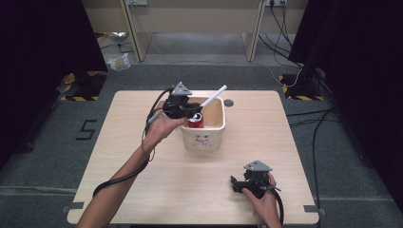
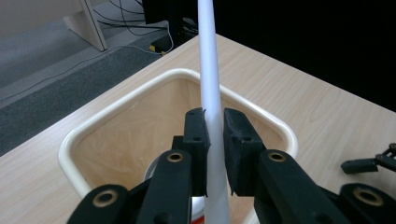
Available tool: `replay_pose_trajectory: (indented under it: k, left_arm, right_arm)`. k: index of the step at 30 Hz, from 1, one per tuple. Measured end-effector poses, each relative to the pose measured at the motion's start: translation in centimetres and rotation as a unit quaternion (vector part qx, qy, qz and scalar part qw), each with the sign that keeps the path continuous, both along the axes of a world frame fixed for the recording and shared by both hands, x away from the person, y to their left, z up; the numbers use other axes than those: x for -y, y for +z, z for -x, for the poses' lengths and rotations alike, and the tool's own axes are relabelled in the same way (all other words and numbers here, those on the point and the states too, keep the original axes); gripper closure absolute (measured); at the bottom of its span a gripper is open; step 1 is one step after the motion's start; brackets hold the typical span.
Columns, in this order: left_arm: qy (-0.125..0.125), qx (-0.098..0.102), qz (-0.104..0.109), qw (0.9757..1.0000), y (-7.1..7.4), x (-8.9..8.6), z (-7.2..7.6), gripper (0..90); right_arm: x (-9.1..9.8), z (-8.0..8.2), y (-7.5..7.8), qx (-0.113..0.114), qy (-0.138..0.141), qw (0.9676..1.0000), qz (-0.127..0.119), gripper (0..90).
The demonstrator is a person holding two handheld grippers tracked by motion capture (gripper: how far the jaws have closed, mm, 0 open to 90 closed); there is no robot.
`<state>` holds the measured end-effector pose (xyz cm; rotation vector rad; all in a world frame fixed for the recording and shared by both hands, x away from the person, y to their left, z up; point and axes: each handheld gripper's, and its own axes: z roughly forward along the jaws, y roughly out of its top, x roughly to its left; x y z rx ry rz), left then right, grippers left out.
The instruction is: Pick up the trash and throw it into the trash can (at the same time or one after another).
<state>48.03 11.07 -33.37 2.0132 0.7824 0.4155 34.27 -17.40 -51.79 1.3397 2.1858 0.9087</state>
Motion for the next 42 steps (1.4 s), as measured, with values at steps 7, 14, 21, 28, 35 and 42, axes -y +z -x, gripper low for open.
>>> replay_pose_trajectory:
  k: [7, 14, 21, 28, 35, 42]
  left_arm:
    - [0.011, 0.002, 0.016, 0.9998, 0.4, 1.5, -1.2, 79.7]
    - [0.016, -0.003, 0.02, 0.9997, 0.4, 3.3, -2.2, 79.7]
    - [0.028, -0.011, 0.027, 0.9992, 0.1, 4.4, -3.4, 79.6]
    - [0.033, -0.017, 0.02, 0.9991, -0.7, 5.2, -3.9, 79.5]
    - [0.039, -0.029, 0.014, 0.9987, -1.4, 5.8, -4.4, 79.5]
    - [0.046, -0.038, 0.004, 0.9982, -2.0, 6.3, -5.0, 79.3]
  right_arm:
    - [0.0, 0.0, 0.0, 0.0, 0.0, 1.0, 0.0, 9.1]
    - [0.0, 0.0, 0.0, -0.001, 0.001, 1.0, 0.0, 9.1]
    - [0.0, 0.0, 0.0, -0.001, 0.001, 1.0, -0.001, 9.1]
    - [0.0, 0.0, 0.0, 0.0, 0.004, 1.0, 0.001, 9.1]
    - [0.0, 0.0, 0.0, 0.0, 0.005, 1.0, 0.001, 9.1]
    - [0.0, 0.0, 0.0, 0.0, 0.005, 1.0, 0.001, 9.1]
